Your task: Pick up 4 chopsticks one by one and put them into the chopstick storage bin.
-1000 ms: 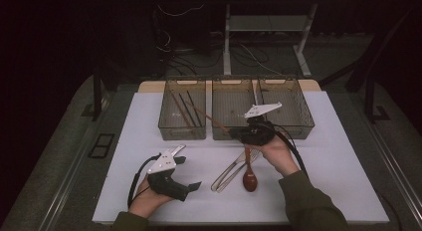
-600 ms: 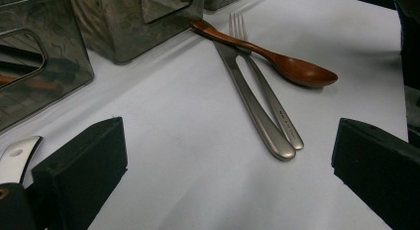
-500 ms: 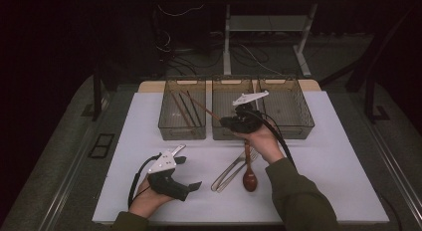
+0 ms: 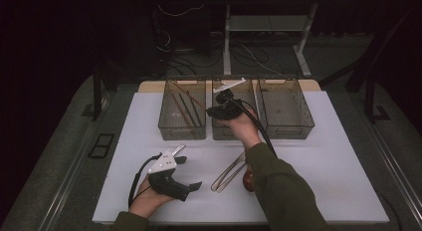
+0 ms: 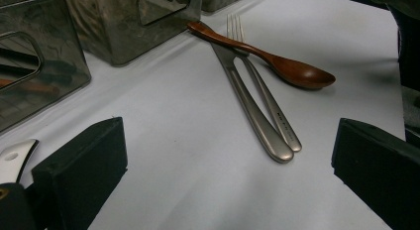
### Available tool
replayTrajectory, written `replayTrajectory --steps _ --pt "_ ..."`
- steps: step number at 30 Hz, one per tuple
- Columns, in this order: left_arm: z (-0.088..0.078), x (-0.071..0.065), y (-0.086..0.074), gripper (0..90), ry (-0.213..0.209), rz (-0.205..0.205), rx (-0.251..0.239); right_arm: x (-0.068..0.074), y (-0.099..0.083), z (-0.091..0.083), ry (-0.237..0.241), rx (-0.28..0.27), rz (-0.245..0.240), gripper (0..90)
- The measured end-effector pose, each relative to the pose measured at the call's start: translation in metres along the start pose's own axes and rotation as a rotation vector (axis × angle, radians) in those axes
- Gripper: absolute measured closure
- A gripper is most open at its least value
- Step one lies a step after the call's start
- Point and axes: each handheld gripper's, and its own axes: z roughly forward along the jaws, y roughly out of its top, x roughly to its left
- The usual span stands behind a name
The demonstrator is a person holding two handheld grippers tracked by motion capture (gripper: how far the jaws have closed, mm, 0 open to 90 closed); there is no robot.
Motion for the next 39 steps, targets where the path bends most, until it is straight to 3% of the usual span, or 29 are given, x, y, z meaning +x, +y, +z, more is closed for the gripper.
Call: replayTrajectory --steps 10,16,28,39 --pt "0.002 -0.001 0.001 0.1 -0.005 0.001 0.000 0.000 0.020 0.030 -0.052 0.063 0.026 82.6" --pt "0.001 -0.001 0.001 0.1 -0.006 0.003 -0.007 0.005 0.032 0.046 -0.078 0.102 0.018 82.5" --pt "0.001 -0.001 0.002 0.1 -0.011 -0.001 -0.010 0.014 0.040 0.064 -0.101 0.132 0.010 81.8" --pt "0.001 0.000 0.001 0.1 -0.011 0.006 -0.008 0.014 0.040 0.057 -0.033 0.092 0.010 53.0"
